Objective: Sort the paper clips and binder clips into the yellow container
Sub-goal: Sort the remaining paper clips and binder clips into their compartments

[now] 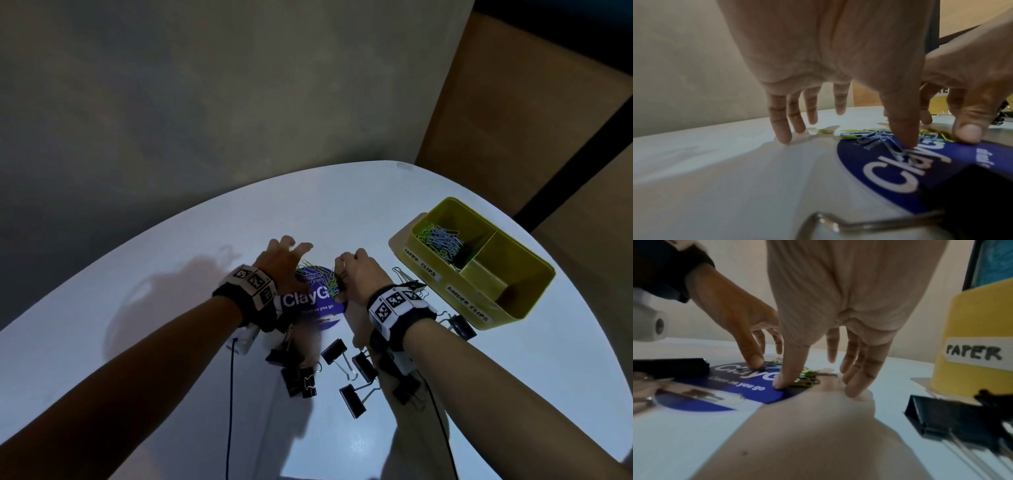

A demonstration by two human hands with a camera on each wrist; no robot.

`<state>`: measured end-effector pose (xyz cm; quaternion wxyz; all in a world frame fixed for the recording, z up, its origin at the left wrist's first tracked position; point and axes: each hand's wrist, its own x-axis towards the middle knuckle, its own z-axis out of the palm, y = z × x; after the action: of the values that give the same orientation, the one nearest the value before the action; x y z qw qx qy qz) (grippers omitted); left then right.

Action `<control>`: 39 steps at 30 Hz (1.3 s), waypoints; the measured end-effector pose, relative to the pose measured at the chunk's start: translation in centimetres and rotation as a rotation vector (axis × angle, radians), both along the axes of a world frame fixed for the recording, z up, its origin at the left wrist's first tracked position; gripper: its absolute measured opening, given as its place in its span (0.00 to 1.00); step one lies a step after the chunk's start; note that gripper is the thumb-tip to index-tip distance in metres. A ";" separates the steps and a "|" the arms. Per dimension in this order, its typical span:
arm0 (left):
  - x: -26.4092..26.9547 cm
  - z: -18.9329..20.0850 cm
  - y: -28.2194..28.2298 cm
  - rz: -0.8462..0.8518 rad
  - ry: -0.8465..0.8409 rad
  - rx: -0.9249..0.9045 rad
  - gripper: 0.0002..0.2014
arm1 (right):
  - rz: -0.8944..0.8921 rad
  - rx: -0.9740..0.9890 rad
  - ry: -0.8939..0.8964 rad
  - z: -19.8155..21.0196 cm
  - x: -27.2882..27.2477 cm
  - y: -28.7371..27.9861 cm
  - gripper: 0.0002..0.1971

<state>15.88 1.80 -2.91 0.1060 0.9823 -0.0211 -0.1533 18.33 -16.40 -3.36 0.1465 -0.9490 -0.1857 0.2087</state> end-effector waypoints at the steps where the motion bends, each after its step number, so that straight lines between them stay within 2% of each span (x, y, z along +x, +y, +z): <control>1: 0.0 -0.1 -0.1 -0.006 0.028 0.048 0.42 | 0.001 0.001 0.017 -0.2 0.1 0.0 0.34; 3: 0.0 -0.3 -0.6 -0.012 0.070 0.077 0.41 | 0.026 -0.007 0.036 -0.4 0.3 0.0 0.35; 5: 0.0 -0.4 -1.6 -0.031 0.087 0.027 0.33 | 0.051 -0.020 0.034 -0.3 0.7 0.2 0.34; 7: -0.1 -0.6 -2.8 -0.073 0.085 0.017 0.22 | 0.087 -0.054 0.016 0.1 1.1 0.5 0.28; 9: -0.3 -0.9 -3.7 -0.066 0.078 0.003 0.17 | 0.126 -0.090 0.010 0.7 1.2 0.8 0.20; 13: -0.3 -0.6 -5.4 -0.071 0.031 -0.002 0.15 | 0.183 -0.135 -0.005 1.1 1.3 1.1 0.10; 16: 0.2 -0.4 -5.4 -0.085 0.023 0.022 0.14 | 0.218 -0.138 -0.013 1.1 1.3 0.9 0.10; 20: 0.4 0.0 -4.3 -0.130 0.027 0.150 0.10 | 0.219 -0.108 -0.027 1.2 1.4 0.2 0.12; 23: 0.5 0.0 -3.4 -0.135 0.031 0.146 0.11 | 0.197 -0.075 -0.032 1.1 1.6 -0.3 0.11; 27: 0.8 0.0 -2.6 -0.108 0.026 0.024 0.10 | 0.119 0.041 -0.014 1.7 2.0 -1.3 0.08; 32: 1.6 0.8 -1.5 0.034 -0.024 -0.190 0.08 | -0.075 0.342 -0.080 3.0 2.4 -3.2 0.10; 34: 2.1 1.7 -1.4 0.133 -0.009 -0.367 0.04 | -0.191 0.484 -0.060 4.2 2.6 -4.3 0.11; 36: 2.9 3.1 -1.9 0.216 -0.003 -0.563 0.06 | -0.300 0.619 -0.078 5.6 2.8 -5.7 0.11; 39: 4.5 6.1 -4.6 0.222 -0.025 -0.756 0.08 | -0.431 0.701 -0.141 7.6 3.6 -8.5 0.12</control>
<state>20.35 -2.76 3.16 0.4758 0.8721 0.0293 -0.1104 21.91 -24.91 4.29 0.4878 -0.8708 -0.0521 0.0320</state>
